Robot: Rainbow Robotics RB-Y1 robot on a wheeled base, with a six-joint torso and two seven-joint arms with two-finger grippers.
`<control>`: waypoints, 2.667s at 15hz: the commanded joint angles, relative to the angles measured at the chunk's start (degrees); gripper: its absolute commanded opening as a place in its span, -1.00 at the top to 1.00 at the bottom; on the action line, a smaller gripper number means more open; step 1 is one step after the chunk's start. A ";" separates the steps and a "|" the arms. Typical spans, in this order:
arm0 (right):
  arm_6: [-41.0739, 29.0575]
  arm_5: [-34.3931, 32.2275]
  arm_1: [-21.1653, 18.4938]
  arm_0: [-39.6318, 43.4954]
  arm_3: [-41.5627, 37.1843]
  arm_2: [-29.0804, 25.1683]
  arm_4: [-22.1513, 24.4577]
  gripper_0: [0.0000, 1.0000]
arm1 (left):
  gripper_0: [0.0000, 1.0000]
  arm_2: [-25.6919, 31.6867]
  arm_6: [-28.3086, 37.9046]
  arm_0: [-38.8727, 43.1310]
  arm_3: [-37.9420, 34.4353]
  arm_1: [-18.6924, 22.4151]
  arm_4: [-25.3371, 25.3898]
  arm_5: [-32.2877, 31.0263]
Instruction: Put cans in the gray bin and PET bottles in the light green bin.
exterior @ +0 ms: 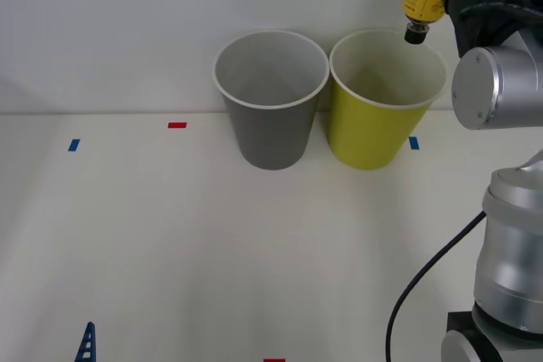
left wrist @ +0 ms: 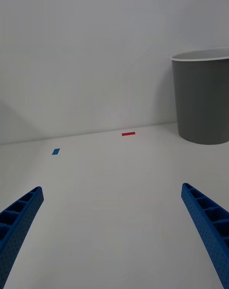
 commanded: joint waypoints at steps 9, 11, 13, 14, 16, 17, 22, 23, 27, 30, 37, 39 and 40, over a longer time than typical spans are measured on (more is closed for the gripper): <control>-0.13 -7.12 -0.87 0.88 5.29 -0.25 -1.64 1.00 | -1.00 0.00 0.00 0.00 0.00 0.00 0.00 0.00; -0.13 -7.12 -0.87 0.88 5.55 -0.34 -1.91 1.00 | -1.00 0.00 0.00 0.00 0.00 0.00 0.00 0.00; -0.31 -8.26 -0.87 0.88 6.52 -0.16 -2.26 1.00 | -1.00 0.00 0.00 0.00 0.00 0.00 0.00 0.00; -0.31 -8.53 -0.87 0.88 6.78 0.01 -2.34 1.00 | -1.00 0.00 0.00 0.00 0.00 0.00 0.00 0.00; 0.04 -8.44 -0.87 0.88 6.78 0.01 -2.43 1.00 | -1.00 0.00 0.00 0.00 0.00 0.00 0.00 0.00; -0.05 -8.44 -0.87 0.88 6.78 0.10 -2.52 0.82 | -1.00 0.00 0.00 0.00 0.00 0.00 0.00 0.00; -0.75 -8.62 -0.87 0.88 6.78 0.45 -3.58 -1.00 | -1.00 0.00 0.00 0.00 0.00 0.00 0.00 0.00; -0.75 -8.62 -0.87 0.88 6.78 0.37 -3.75 -1.00 | -1.00 0.00 0.00 0.00 0.00 0.00 0.00 0.00; -1.01 -8.88 -0.87 0.88 6.78 0.28 -4.54 -1.00 | -1.00 0.00 0.00 0.00 0.00 0.00 0.00 0.00; -0.93 -8.97 -0.87 0.88 6.78 0.10 -4.63 -1.00 | -1.00 0.00 0.00 0.00 0.00 0.00 0.00 0.00; -0.49 -8.88 -0.70 8.17 -1.22 1.51 -4.63 -1.00 | -1.00 0.00 0.00 0.00 0.00 0.00 0.00 0.00; -0.49 -8.88 -0.61 11.60 -5.08 1.60 -4.63 -1.00 | -1.00 0.00 0.00 0.00 0.00 0.00 0.00 0.00; -0.49 -8.88 -0.52 13.01 -6.31 1.77 -4.72 -1.00 | -1.00 0.00 0.00 0.00 0.00 0.00 0.00 0.00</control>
